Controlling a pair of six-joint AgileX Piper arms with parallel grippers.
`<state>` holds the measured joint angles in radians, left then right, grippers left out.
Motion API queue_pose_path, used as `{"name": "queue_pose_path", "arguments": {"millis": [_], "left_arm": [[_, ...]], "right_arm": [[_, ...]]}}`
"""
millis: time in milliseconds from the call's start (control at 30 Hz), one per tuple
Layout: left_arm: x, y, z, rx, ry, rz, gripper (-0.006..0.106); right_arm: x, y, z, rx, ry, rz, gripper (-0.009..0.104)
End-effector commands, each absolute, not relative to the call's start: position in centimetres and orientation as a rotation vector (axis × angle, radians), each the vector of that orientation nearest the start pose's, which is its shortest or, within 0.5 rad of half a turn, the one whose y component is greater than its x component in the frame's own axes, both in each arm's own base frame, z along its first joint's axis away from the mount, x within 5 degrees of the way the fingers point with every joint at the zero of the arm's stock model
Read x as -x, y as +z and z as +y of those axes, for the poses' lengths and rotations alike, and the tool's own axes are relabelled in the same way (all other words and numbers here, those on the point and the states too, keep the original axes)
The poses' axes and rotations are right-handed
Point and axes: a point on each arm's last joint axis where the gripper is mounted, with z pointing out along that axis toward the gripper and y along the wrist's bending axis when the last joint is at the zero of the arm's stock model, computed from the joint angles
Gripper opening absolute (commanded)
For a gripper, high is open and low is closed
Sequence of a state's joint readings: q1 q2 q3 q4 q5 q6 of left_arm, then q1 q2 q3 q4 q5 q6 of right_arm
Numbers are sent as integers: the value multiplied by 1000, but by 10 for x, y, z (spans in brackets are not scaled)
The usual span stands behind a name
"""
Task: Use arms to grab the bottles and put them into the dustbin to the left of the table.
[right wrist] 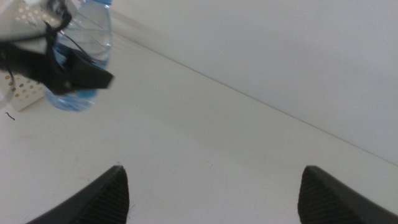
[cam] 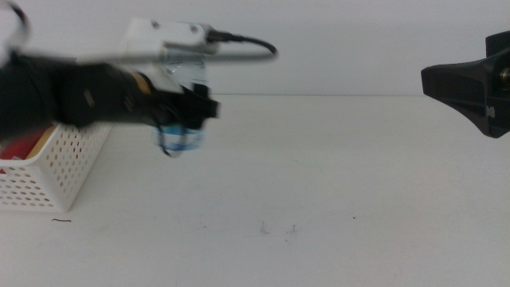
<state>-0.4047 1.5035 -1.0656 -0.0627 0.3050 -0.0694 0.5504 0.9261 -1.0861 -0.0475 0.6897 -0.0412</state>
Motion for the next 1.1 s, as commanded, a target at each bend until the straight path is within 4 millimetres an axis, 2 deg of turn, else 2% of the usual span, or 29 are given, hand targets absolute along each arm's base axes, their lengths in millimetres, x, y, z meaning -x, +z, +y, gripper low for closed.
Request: {"name": "queue_pose_path", "arguments": {"millis": [0,100,267,333,433,633,800,867,967,1067], "left_arm": [[-311,316,-114,-344,-241,2295,-2],[-320,341,-83,-384,-143,2413,-2],[-344,367,-7,-284,4,2518,-2],[-353,366,25,-251,59,2549,-2],[-370,353,60,-167,50,2551,-2],[-404,303,92,-103,-65,2552,-2],[-419,273,100,-89,-64,2579,3],[-423,265,102,-85,-62,2588,9],[-428,252,104,-83,-58,2606,28],[-430,244,105,-86,-58,2625,58]], "right_arm": [[-156,417,91,598,267,1920,88],[-156,417,91,598,267,1920,88],[-156,417,91,598,267,1920,88],[-156,417,91,598,267,1920,88],[-156,417,91,598,267,1920,88],[-156,417,91,598,267,1920,88],[-156,417,91,598,267,1920,88],[-156,417,91,598,267,1920,88],[-156,417,91,598,267,1920,88],[-156,417,91,598,267,1920,88]]}}
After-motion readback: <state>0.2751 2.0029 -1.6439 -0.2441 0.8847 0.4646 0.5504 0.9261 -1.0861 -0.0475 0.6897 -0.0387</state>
